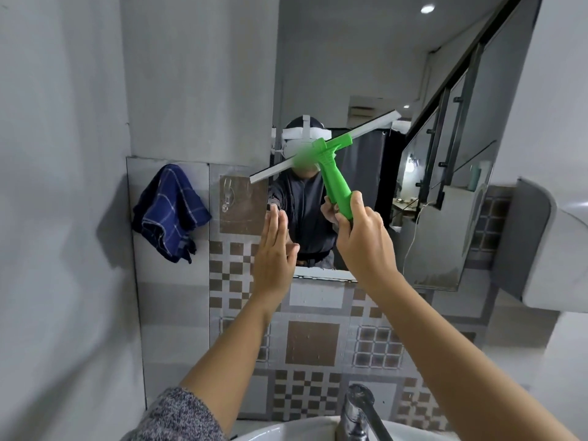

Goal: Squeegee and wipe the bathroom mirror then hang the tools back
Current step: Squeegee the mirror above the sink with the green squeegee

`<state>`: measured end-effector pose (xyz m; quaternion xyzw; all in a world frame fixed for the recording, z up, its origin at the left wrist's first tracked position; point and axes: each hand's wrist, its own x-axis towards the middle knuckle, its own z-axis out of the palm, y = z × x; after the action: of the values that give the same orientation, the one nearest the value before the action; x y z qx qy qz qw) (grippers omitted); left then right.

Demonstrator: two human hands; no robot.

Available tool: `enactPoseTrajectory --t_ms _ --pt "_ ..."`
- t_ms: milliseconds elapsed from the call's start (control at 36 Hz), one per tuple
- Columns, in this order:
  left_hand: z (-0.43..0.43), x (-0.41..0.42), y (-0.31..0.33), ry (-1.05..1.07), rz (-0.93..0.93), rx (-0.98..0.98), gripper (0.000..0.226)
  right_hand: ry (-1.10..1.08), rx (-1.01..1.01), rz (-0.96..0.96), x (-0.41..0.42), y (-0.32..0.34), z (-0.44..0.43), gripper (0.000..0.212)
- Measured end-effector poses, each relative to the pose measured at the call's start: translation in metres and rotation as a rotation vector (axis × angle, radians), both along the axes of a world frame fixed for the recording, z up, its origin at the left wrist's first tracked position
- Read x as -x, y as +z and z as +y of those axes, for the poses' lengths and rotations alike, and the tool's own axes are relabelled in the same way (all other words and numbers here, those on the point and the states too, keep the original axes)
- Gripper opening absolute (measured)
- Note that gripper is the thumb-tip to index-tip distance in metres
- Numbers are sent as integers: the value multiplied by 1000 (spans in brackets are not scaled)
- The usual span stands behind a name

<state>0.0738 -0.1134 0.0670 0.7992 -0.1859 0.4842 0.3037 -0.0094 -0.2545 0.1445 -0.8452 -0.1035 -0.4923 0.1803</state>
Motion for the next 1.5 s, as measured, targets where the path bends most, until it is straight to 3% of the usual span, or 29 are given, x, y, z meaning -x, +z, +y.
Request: enactPoseTrajectory --t_ms 444,889,1250,1500 --pt "-8 2 -5 57 -13 38 71 -60 210 -12 6 24 -43 46" --pt "-12 9 -4 65 35 80 69 -96 271 -23 8 36 -57 47" --pt "-10 6 -6 42 14 50 73 -128 384 -86 9 51 -76 43" --pt "8 4 2 61 -14 -51 76 -203 427 -30 24 52 -120 45"
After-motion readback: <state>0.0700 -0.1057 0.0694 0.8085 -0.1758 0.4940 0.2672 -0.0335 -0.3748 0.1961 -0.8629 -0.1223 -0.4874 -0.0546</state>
